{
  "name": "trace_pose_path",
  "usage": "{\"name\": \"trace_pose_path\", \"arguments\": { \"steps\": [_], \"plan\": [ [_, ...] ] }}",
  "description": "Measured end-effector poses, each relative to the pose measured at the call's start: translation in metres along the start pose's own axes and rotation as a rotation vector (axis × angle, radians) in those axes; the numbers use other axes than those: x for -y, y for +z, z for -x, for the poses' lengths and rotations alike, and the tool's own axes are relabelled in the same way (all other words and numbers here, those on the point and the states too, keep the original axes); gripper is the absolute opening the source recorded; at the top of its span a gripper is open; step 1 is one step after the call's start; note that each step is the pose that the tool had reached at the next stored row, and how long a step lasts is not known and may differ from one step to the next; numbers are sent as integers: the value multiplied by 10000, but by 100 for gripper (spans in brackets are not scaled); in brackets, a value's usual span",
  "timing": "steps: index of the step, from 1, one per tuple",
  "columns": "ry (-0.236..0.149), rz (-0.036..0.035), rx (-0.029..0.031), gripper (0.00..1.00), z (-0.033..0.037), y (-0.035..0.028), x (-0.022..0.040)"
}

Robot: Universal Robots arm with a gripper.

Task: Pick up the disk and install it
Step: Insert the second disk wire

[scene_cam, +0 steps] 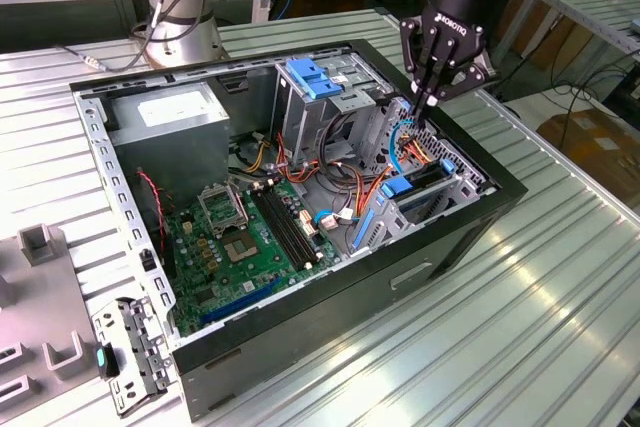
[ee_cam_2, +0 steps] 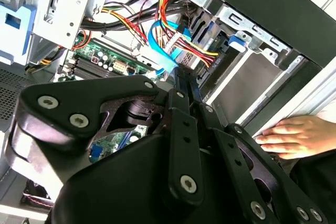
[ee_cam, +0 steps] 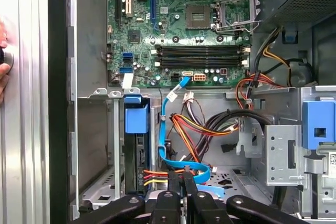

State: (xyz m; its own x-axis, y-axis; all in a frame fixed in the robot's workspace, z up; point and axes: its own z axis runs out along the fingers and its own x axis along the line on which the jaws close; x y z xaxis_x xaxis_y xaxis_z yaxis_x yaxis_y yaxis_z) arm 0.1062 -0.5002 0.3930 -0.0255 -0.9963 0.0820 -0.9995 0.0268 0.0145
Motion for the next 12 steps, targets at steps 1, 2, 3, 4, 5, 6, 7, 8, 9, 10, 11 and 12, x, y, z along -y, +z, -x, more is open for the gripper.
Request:
{"name": "trace_pose_path", "arguments": {
  "steps": [1,2,3,4,5,6,7,8,9,10,11,12],
  "plan": [
    [0,0,-15,18,11,9,1],
    [0,0,-37,18,21,20,3],
    [0,-2,-79,18,29,37,4],
    [1,-3,-130,18,33,49,5],
    [2,-4,-190,18,36,61,5],
    [4,-6,-244,19,39,72,6],
    [4,-7,-303,25,46,89,7],
    [4,-8,-332,25,50,102,8],
    [5,-8,-354,25,55,114,9],
    [5,-10,-399,25,66,127,13],
    [5,-11,-438,25,74,137,17],
    [7,-13,-496,24,83,156,26]
  ]
}}
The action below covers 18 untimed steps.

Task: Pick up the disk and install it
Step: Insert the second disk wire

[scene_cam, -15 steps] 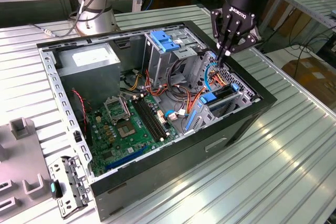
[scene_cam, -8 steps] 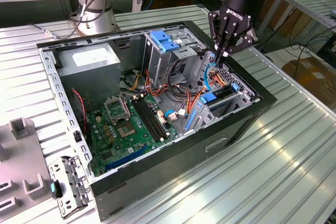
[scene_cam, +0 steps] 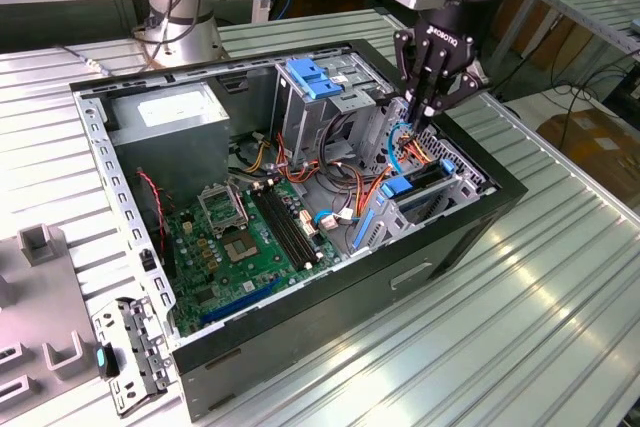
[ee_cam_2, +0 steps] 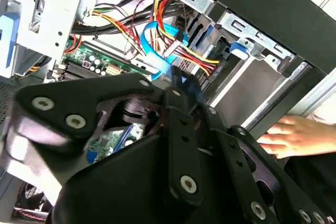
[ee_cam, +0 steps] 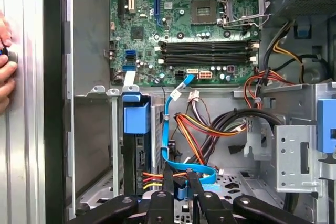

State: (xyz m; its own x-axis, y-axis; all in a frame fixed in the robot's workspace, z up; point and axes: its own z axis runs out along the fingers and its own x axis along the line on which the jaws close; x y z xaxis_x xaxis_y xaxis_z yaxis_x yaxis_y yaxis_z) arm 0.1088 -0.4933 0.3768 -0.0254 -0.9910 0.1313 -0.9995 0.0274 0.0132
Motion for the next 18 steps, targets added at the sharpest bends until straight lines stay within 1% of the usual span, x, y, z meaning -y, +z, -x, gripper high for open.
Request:
{"name": "trace_pose_path", "arguments": {
  "steps": [2,3,5,6,7,8,9,10,13,14,15,16,17,18],
  "plan": [
    [4,-5,-203,11,8,24,9],
    [5,-6,-256,11,9,30,9],
    [5,-8,-326,11,9,31,10],
    [6,-11,-428,11,9,32,10],
    [8,-14,-549,11,10,33,10],
    [11,-18,-695,11,12,34,11],
    [14,-22,-882,24,16,39,11],
    [16,-24,-968,24,19,47,11],
    [22,-28,-1156,24,31,66,16],
    [23,-32,-1276,24,41,74,26],
    [24,-34,-1344,24,47,80,31],
    [26,-35,-1404,22,51,87,35],
    [28,-37,-1479,16,54,94,37],
    [28,-37,-1486,16,55,94,37]
  ]
}}
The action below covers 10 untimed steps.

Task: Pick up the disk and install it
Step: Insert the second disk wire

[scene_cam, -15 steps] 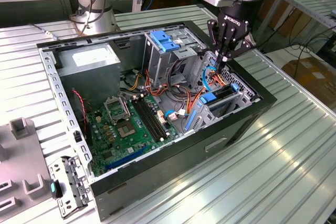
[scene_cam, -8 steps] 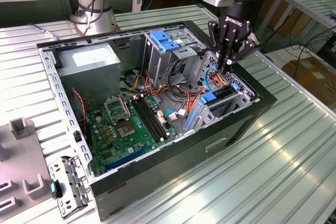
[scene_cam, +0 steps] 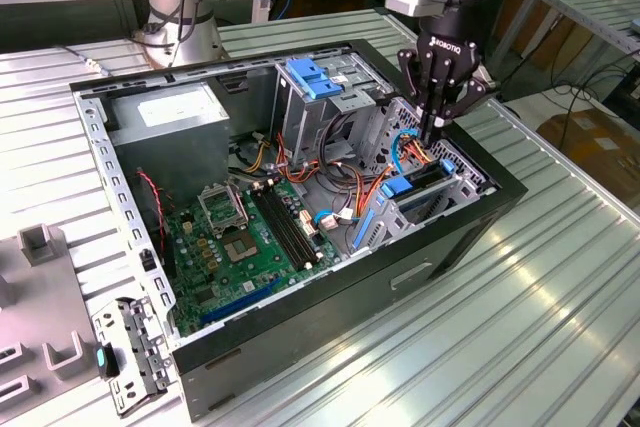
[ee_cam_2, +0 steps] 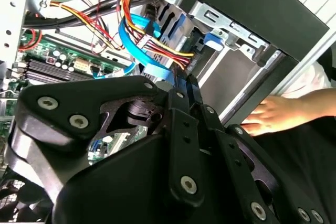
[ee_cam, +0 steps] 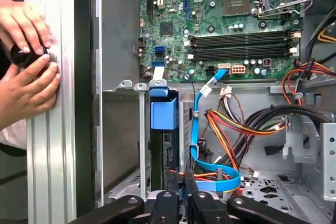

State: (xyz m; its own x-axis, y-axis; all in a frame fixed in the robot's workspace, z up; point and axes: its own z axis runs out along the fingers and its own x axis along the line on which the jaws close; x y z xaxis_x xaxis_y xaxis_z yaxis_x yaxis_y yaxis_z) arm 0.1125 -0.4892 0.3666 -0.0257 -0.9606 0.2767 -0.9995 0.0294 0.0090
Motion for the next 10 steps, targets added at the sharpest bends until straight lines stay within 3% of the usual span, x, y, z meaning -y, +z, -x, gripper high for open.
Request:
{"name": "trace_pose_path", "arguments": {
  "steps": [3,7,10],
  "plan": [
    [2,-25,29,16,-12,9,-12],
    [-28,-108,247,16,-47,38,-48],
    [-55,-194,369,16,-70,60,-91]
  ]
}}
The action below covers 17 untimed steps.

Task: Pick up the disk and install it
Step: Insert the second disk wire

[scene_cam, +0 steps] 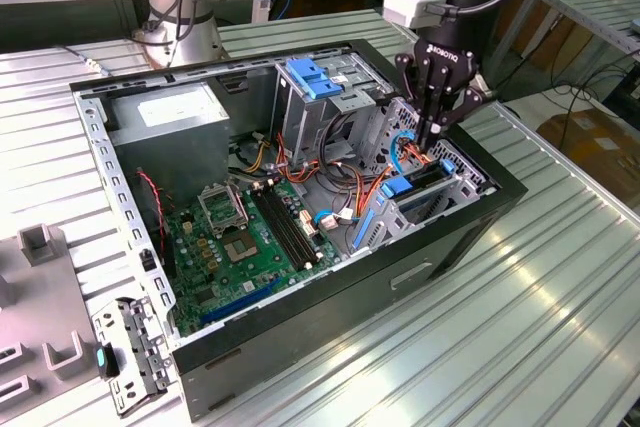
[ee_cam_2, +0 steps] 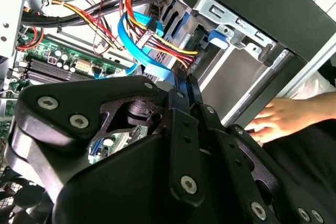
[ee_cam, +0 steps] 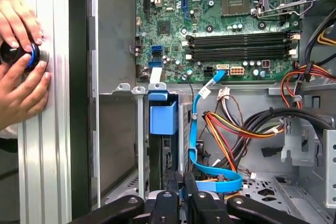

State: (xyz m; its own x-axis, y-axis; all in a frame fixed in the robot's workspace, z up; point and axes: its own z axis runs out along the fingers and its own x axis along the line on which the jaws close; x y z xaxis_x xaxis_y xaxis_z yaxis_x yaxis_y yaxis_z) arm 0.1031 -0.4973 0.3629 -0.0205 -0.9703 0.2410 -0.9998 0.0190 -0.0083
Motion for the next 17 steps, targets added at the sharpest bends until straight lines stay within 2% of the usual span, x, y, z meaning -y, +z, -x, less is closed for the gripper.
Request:
{"name": "trace_pose_path", "arguments": {
  "steps": [7,17],
  "plan": [
    [-85,-140,62,16,-10,20,-99],
    [-100,-145,65,16,-9,20,-104]
  ]
}}
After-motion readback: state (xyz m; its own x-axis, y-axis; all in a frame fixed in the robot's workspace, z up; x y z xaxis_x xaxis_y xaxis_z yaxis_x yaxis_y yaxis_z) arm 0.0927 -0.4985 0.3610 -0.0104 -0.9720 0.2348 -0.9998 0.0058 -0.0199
